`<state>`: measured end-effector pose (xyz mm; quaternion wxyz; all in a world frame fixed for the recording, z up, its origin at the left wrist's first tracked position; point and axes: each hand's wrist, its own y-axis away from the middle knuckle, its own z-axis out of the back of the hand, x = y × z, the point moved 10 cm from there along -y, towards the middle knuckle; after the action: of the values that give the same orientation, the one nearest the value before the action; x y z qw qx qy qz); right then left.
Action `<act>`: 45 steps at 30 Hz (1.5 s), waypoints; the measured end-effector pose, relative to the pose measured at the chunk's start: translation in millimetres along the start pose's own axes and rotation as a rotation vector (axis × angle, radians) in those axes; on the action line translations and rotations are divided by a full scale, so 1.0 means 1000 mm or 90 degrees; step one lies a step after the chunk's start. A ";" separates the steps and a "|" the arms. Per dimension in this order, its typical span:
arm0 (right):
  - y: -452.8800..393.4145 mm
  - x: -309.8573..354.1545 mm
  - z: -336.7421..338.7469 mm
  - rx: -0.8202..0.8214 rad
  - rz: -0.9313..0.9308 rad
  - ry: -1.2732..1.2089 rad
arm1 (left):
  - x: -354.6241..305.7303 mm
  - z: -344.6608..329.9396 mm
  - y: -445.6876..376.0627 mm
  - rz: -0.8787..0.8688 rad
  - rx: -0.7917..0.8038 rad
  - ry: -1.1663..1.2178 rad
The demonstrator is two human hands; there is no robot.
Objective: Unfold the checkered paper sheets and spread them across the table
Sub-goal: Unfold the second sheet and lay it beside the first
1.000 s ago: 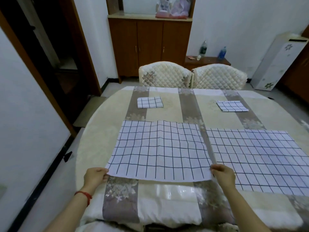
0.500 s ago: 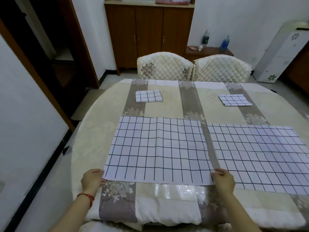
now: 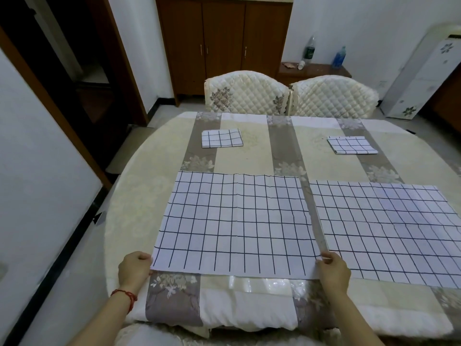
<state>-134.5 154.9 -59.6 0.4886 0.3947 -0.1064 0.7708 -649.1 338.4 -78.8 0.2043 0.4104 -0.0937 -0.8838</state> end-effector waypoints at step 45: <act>-0.082 0.155 -0.199 0.148 0.391 0.386 | -0.211 -0.239 -0.047 -0.499 0.111 -0.500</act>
<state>-198.5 409.1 -100.0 0.1987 0.1533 0.0168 0.9679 -357.9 473.9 -103.5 -0.2243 0.0700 -0.0757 -0.9691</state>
